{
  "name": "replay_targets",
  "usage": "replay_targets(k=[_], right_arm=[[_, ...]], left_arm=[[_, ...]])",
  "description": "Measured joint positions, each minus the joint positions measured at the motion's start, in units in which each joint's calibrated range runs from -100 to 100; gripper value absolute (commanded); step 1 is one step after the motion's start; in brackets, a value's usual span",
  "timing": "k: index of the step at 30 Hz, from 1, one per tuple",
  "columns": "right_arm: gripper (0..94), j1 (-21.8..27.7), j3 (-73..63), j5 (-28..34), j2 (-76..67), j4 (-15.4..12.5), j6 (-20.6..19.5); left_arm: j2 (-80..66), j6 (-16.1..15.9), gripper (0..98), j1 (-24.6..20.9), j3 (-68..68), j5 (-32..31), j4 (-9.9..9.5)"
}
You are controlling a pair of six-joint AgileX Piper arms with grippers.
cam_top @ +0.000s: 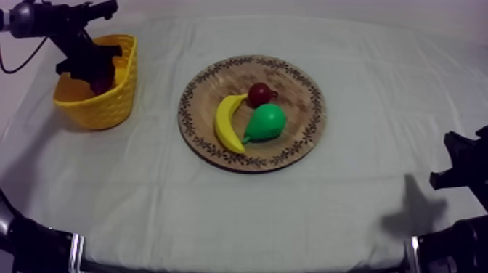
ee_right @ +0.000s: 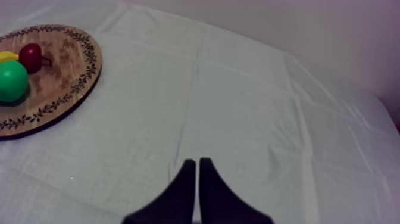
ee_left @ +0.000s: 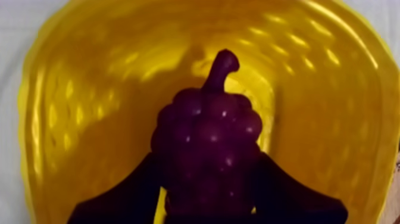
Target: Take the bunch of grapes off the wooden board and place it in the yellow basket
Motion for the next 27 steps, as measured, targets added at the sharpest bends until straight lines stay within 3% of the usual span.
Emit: replay_targets(k=[7,15,21,27], right_arm=[[0.3,0.0,0.0,0.0,0.0,0.0,0.0],[0.3,0.0,0.0,0.0,0.0,0.0,0.0],[0.3,0.0,0.0,0.0,0.0,0.0,0.0],[0.3,0.0,0.0,0.0,0.0,0.0,0.0]], left_arm=[[-0.2,0.0,19.6,0.1,0.2,-0.5,0.05],[-2.5,1.6,67.3,0.4,3.0,-3.2,-0.40],[-6.0,3.7,82.5,0.9,7.1,-6.3,-1.80],[-7.6,3.4,87.5,1.2,8.3,-6.6,-1.99]])
